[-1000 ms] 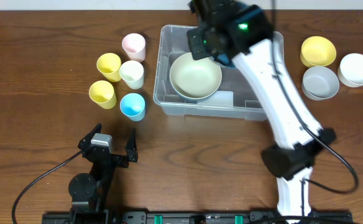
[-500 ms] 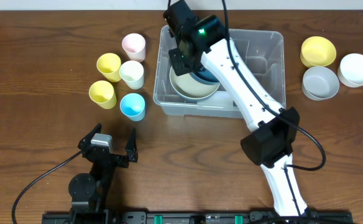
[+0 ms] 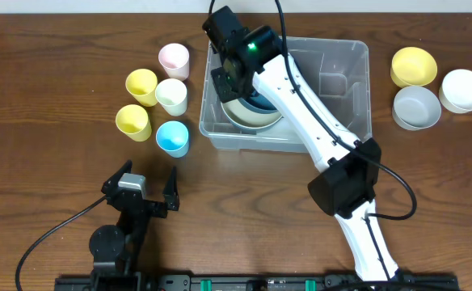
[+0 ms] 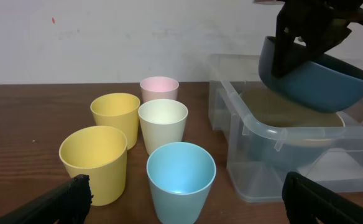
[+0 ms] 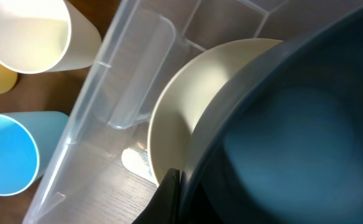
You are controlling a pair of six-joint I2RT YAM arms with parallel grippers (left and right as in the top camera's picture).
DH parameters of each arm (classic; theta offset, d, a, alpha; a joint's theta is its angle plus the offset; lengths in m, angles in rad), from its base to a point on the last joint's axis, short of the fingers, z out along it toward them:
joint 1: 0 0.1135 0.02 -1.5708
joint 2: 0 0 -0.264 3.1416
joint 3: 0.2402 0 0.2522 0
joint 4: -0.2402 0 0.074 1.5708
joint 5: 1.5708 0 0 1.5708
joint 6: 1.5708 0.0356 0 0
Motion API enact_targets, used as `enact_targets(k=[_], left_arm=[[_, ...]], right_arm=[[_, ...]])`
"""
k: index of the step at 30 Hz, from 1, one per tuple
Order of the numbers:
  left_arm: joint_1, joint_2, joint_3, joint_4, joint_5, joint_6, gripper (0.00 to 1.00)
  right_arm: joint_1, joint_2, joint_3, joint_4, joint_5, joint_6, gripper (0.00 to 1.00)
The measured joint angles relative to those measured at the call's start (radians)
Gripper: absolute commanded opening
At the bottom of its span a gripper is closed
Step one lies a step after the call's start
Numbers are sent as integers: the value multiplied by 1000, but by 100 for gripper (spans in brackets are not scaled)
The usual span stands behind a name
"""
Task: Pack container
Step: 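Grasp the second dark blue bowl and place it into the bin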
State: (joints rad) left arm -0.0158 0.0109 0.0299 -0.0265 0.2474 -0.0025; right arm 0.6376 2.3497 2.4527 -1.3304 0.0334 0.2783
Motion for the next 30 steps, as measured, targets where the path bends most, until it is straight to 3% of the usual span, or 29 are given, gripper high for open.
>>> enact_targets(k=[7, 15, 21, 25, 30], left_arm=[[0, 0, 0, 0, 0, 0, 98], [0, 0, 0, 0, 0, 0, 98], [0, 0, 0, 0, 0, 0, 98], [0, 0, 0, 0, 0, 0, 98], [0, 0, 0, 0, 0, 0, 98]], right_arm=[[3, 0, 0, 0, 0, 1, 2], [2, 0, 0, 3, -7, 8, 12], [3, 0, 0, 7, -16, 14, 36], [2, 0, 0, 7, -16, 16, 65], [2, 0, 0, 12, -15, 16, 87]])
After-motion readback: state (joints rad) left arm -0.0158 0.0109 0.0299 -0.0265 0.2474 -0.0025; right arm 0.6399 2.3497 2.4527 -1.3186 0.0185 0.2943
